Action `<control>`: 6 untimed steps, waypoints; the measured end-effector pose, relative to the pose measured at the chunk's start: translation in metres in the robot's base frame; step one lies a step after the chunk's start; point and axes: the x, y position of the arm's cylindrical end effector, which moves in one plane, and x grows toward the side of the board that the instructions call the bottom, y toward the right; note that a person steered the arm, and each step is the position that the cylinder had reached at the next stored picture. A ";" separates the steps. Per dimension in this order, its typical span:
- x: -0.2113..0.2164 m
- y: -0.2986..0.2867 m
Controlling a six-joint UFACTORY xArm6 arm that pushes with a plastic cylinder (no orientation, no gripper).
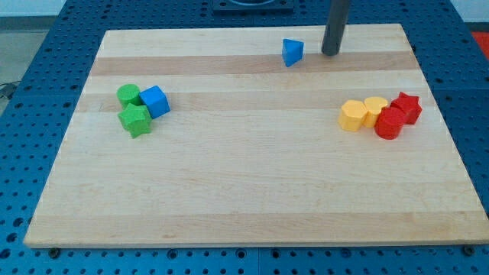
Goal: Push the blue triangle left to the yellow hexagon
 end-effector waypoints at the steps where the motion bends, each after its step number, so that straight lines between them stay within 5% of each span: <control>1: -0.001 -0.054; 2: 0.006 -0.093; 4: 0.120 -0.164; 5: 0.127 -0.167; 6: 0.059 -0.165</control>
